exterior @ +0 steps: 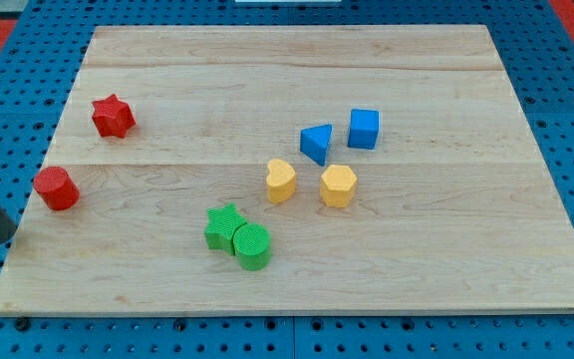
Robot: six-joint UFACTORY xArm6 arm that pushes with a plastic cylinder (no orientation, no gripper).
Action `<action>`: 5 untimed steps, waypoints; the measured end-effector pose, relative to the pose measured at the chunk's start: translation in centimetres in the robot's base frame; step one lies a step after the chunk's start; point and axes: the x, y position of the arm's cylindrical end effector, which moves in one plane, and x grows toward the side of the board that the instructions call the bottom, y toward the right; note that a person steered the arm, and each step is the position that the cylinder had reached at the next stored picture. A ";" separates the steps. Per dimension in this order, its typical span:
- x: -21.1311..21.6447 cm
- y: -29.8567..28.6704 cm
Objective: Move the red circle closer to the red star
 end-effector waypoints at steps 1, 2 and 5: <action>-2.2 1.4; -6.8 2.6; -7.1 5.4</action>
